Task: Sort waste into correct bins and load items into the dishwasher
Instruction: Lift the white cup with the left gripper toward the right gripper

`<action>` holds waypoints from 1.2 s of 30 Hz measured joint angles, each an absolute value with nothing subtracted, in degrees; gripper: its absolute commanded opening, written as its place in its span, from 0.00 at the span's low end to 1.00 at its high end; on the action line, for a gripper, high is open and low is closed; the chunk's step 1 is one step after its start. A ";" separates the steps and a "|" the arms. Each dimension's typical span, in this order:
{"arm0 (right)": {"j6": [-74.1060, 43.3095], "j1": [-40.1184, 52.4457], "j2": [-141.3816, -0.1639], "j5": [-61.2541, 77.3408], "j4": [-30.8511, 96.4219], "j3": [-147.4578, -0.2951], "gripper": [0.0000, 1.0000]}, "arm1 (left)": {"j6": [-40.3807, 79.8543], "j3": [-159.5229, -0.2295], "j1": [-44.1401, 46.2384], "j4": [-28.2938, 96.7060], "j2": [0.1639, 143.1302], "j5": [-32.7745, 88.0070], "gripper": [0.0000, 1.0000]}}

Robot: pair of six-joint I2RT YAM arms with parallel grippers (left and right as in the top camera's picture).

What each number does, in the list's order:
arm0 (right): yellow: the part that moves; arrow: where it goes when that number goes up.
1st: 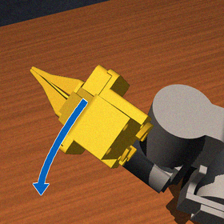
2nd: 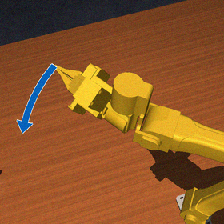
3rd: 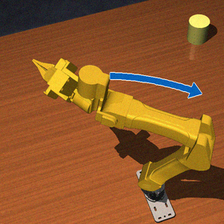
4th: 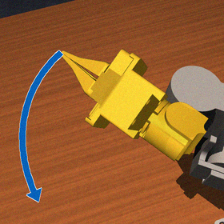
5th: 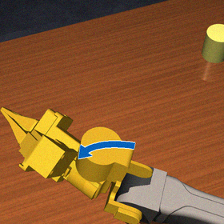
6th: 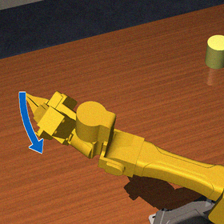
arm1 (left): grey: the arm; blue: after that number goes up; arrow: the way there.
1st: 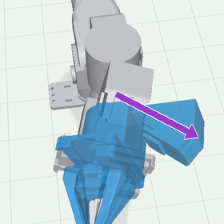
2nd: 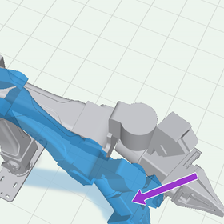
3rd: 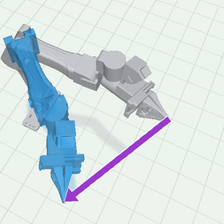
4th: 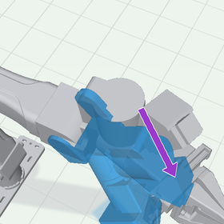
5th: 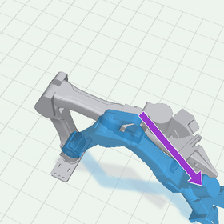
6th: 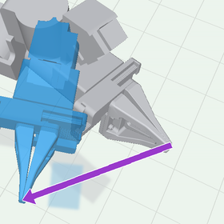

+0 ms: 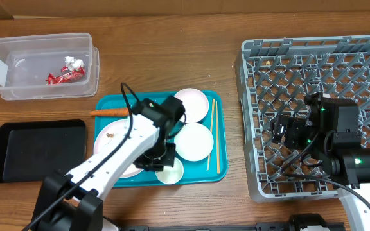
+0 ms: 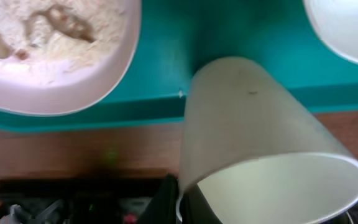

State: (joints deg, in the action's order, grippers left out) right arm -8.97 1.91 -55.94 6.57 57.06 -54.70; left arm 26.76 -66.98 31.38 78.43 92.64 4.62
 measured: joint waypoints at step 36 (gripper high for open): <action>-0.75 -8.91 -69.63 69.30 35.20 -55.16 1.00 | 23.64 -86.00 20.23 42.30 101.58 69.12 0.04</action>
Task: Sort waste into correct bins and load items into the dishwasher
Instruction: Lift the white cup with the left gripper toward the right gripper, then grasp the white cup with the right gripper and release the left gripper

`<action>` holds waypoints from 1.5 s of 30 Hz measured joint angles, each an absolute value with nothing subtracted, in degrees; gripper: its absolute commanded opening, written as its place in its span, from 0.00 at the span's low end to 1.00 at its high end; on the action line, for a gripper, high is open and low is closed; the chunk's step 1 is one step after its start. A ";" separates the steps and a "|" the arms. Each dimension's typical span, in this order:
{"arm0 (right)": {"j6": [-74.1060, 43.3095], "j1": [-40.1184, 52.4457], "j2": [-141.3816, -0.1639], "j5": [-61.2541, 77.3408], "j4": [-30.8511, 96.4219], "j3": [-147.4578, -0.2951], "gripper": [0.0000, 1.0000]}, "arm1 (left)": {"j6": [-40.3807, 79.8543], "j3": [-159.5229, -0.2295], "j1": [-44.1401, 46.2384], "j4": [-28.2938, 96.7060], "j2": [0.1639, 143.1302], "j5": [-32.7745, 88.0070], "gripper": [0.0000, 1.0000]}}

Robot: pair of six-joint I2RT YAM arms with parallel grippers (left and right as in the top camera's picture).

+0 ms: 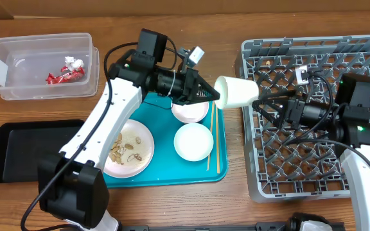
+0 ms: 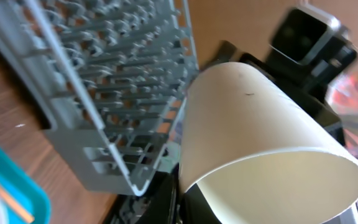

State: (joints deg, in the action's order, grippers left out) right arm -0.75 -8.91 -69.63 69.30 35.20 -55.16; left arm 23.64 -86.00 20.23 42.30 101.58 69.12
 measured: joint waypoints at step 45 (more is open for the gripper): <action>0.30 -8.99 -71.81 85.36 28.03 -55.16 0.73 | 31.59 -86.00 25.21 29.93 101.71 72.38 0.04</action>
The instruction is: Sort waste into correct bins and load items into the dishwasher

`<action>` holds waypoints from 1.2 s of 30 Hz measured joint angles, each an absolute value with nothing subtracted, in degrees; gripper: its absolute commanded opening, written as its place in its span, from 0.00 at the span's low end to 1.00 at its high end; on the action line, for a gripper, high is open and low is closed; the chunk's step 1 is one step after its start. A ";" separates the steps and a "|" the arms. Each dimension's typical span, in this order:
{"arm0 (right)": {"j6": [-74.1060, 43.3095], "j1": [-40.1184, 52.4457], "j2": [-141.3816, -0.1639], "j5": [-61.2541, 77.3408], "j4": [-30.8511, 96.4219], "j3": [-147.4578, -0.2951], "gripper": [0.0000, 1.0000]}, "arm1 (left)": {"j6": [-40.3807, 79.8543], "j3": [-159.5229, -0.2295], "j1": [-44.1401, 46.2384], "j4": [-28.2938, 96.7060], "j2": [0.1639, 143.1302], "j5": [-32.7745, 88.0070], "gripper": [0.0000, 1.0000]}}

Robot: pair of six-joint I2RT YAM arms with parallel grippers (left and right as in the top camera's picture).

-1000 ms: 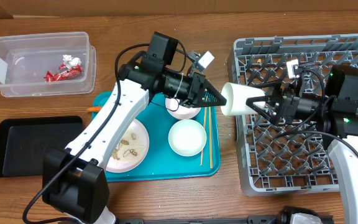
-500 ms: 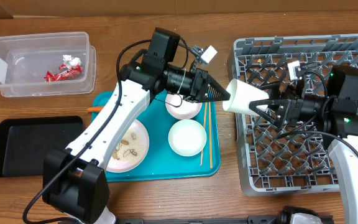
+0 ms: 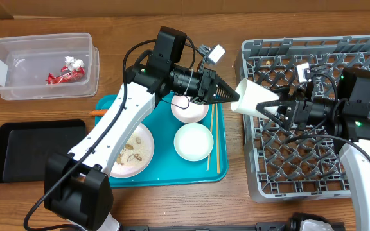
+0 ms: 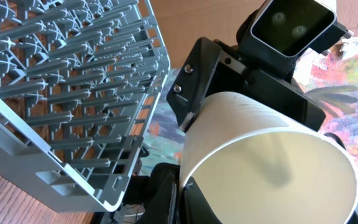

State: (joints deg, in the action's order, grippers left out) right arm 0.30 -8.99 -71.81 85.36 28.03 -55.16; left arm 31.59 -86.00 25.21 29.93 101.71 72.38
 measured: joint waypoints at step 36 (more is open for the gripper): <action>-2.17 -14.76 -71.72 31.66 64.45 -71.81 0.55 | 22.28 -85.97 8.97 70.74 93.78 15.38 0.48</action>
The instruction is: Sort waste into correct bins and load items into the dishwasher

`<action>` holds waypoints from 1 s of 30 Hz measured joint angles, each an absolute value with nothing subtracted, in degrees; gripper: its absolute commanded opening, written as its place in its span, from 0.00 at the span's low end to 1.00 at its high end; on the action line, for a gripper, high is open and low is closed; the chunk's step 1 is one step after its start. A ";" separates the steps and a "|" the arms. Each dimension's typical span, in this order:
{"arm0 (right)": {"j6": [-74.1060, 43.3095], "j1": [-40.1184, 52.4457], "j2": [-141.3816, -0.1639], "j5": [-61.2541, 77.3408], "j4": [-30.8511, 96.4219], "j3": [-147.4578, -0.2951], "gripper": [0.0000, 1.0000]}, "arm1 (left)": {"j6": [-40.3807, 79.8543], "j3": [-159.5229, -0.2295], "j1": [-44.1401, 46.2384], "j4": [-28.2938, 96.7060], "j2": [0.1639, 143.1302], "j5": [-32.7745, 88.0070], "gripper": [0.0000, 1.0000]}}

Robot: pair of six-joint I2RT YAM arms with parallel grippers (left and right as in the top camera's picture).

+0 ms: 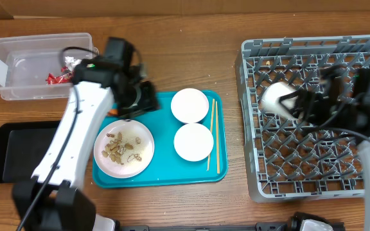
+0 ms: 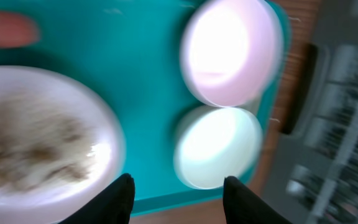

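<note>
The white cup (image 1: 276, 97) lies on its side over the left part of the grey dish rack (image 1: 313, 186), and my right gripper (image 1: 295, 104) is shut on it. My left gripper (image 1: 139, 97) hovers over the teal tray's (image 1: 166, 178) upper left corner. In the left wrist view the left gripper (image 2: 179, 190) is open with nothing between its black fingers (image 2: 120, 194). Below it are the plate of food scraps (image 2: 36, 137) and two white bowls (image 2: 232, 50) (image 2: 219, 146). The wrist image is blurred.
On the tray are the scrap plate (image 1: 124, 147), two bowls (image 1: 190, 104) (image 1: 193, 141) and chopsticks (image 1: 214, 138). A clear bin (image 1: 18, 67) with red wrappers stands at the back left, with a black tray (image 1: 18, 151) below it. An orange blur (image 2: 5, 28) shows at the tray's edge.
My left gripper has let go of the cup, opened and moved back left over the tray. My right gripper now holds the cup alone, further right over the rack.
My left gripper was first shut on the cup at the tray's front edge. Later it held the cup sideways near the rack, facing the right gripper. Then both grippers met at the cup. Now the right gripper has it over the rack and the left is empty.
</note>
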State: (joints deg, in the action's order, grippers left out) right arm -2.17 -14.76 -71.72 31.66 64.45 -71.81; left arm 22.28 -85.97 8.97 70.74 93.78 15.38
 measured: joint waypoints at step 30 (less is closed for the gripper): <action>-15.00 -39.33 -88.64 -5.39 75.46 -77.19 0.75 | 22.26 -85.97 2.15 75.02 91.11 0.56 0.48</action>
State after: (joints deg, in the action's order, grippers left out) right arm -15.00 -39.33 -88.64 -5.39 75.46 -77.19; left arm 22.26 -85.97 2.15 75.02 91.11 0.56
